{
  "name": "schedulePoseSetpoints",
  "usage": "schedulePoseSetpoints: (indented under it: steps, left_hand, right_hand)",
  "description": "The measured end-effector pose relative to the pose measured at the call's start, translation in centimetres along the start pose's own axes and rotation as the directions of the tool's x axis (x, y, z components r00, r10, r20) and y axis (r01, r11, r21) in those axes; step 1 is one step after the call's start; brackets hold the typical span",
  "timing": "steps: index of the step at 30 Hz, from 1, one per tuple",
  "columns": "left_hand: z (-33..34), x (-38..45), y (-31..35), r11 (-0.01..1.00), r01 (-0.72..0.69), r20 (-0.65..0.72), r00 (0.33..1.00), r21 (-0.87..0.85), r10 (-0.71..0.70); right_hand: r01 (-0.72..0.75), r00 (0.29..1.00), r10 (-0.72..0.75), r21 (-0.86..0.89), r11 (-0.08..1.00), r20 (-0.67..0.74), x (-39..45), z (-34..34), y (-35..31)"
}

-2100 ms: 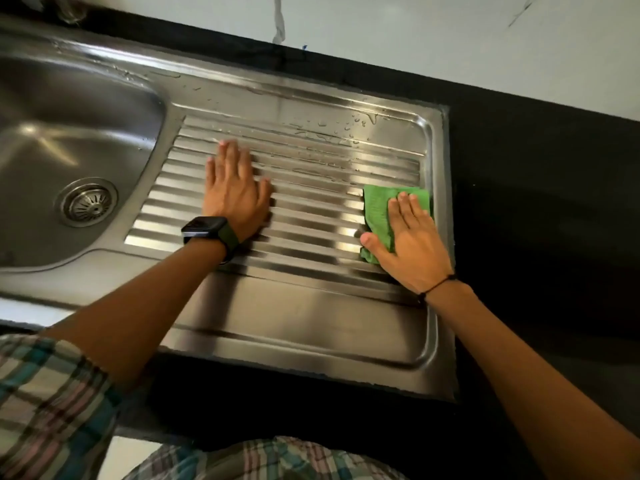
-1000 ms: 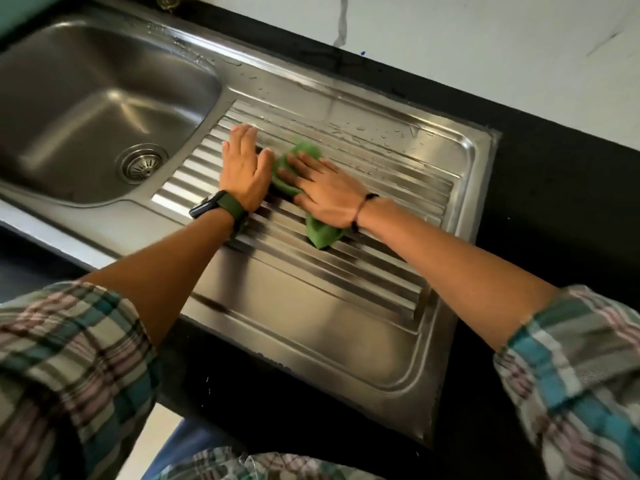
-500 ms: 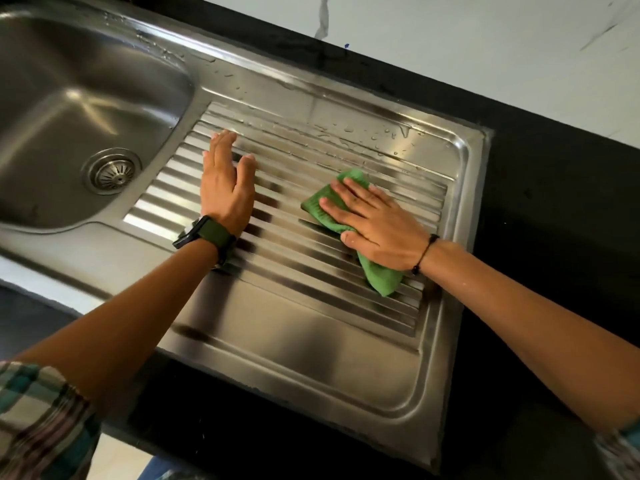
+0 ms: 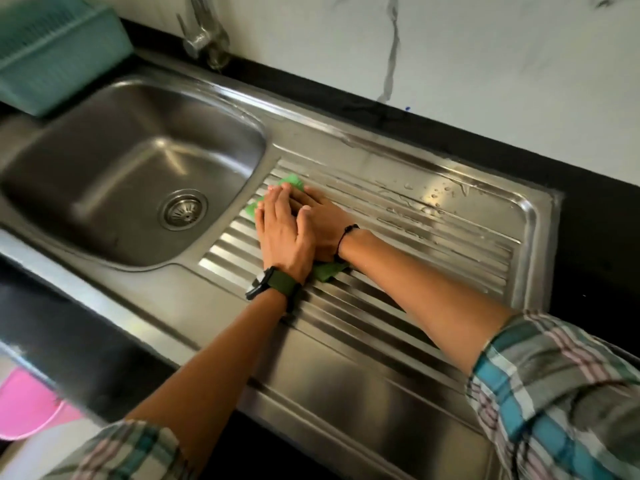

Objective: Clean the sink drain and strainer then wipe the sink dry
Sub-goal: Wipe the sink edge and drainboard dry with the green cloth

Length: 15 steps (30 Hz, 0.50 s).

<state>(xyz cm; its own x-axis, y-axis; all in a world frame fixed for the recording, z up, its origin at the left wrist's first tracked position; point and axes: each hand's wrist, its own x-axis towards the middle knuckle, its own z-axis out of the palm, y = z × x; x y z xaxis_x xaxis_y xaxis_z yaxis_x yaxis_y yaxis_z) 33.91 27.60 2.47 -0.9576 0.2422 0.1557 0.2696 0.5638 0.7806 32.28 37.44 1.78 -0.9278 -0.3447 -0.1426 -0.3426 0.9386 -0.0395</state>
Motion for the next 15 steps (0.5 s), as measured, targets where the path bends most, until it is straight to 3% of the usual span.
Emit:
schedulePoseSetpoints:
  steps: [8,15]
  left_hand:
    - [-2.6,-0.4,-0.8,0.994,0.108,0.054,0.993,-0.003,-0.108]
    - [-3.1,-0.4,-2.1,0.991,0.024,0.145,0.988,0.131,-0.043]
  right_hand:
    - [-0.033,0.999,0.034,0.079,0.996,-0.009,-6.5,0.2,0.3]
    - [-0.210,0.974,0.199,0.099,0.973,0.112,-20.9,1.8,3.0]
